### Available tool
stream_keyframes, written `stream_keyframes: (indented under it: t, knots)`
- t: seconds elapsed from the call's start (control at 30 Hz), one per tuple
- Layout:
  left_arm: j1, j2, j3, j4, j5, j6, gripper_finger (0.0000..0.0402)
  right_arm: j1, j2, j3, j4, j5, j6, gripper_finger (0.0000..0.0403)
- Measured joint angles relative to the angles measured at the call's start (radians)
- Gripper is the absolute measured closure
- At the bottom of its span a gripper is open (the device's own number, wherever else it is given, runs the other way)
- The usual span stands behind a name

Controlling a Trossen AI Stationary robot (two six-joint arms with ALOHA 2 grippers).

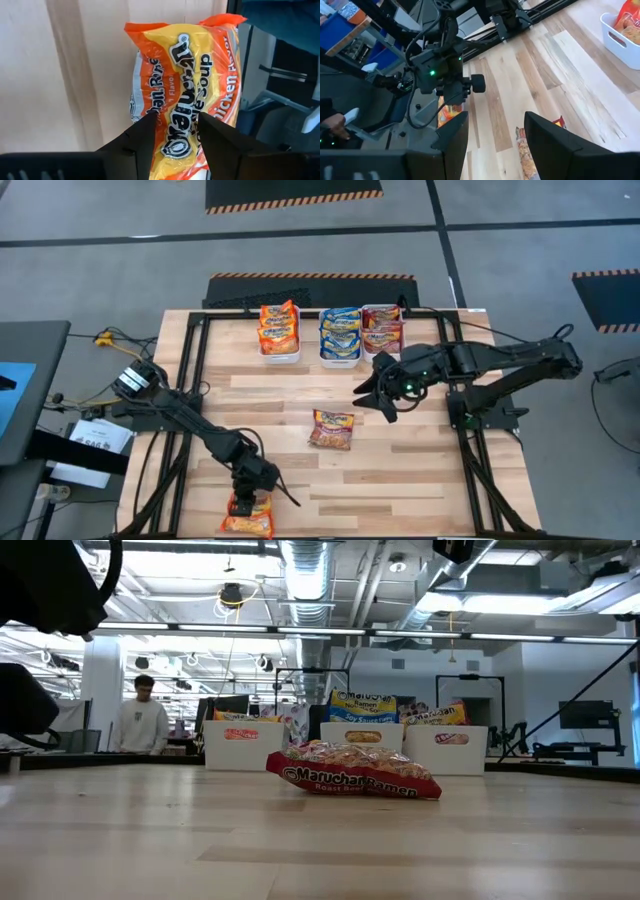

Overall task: Sort Maruchan noodles
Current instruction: Put the orange noodle soup pack into the left white bin

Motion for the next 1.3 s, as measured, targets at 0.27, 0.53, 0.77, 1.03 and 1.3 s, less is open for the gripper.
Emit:
stream_keyframes:
  t: [0.27, 0.53, 0.77, 1.03, 1.3]
  knots:
    - [0.0, 0.0, 0.0, 0.001, 0.012, 0.016, 0.0357, -0.001, 0.0, 0.0, 0.0, 0.0, 0.0, 0.0186]
    - [0.0, -0.005, 0.0, 0.011, 0.001, 0.032, 0.04, -0.001, 0.0, 0.0, 0.0, 0.001, 0.013, 0.0186]
    - [0.005, -0.081, 0.0, -0.06, -0.024, 0.069, 0.0401, -0.001, 0.0, 0.0, 0.0, 0.002, 0.023, 0.0186]
    - [0.019, -0.245, 0.0, -0.123, -0.133, 0.073, 0.0401, -0.001, 0.0, 0.0, 0.0, 0.002, 0.024, 0.0186]
    - [0.12, -0.378, 0.0, -0.257, -0.273, 0.136, 0.0401, -0.027, 0.0, 0.0, 0.0, 0.0, -0.009, 0.0186]
